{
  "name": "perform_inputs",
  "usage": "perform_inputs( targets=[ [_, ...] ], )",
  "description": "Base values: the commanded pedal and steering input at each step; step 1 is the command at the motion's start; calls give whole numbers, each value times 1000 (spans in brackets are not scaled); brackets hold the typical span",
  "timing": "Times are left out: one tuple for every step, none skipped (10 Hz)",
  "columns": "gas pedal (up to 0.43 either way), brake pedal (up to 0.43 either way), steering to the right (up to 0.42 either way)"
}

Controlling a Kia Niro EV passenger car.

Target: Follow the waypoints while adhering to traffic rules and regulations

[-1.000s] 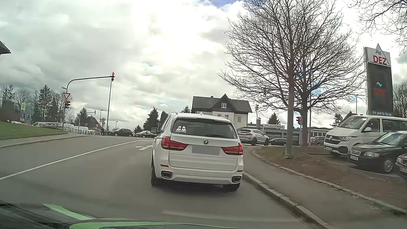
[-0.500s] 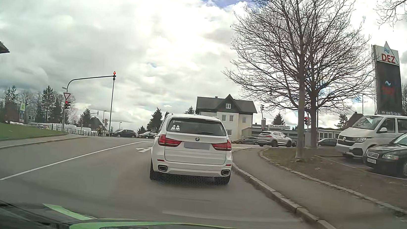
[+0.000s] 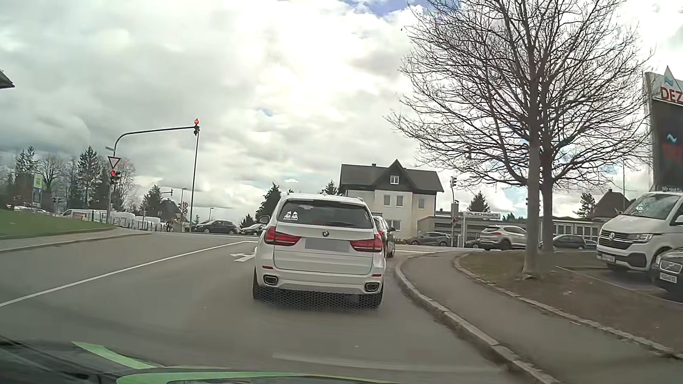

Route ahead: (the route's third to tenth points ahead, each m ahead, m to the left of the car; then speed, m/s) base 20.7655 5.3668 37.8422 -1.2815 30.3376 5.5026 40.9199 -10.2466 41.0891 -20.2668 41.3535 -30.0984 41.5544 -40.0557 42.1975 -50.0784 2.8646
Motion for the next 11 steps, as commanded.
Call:
perform_inputs(
  targets=[
    [331,0,-78],
    [268,0,-75],
    [47,0,-69],
    [0,0,-62],
    [0,0,-52],
    [0,0,-43],
    [0,0,-38],
    [0,0,-31],
    [8,0,-23],
    [28,0,-16],
    [28,0,-13]
  ],
)
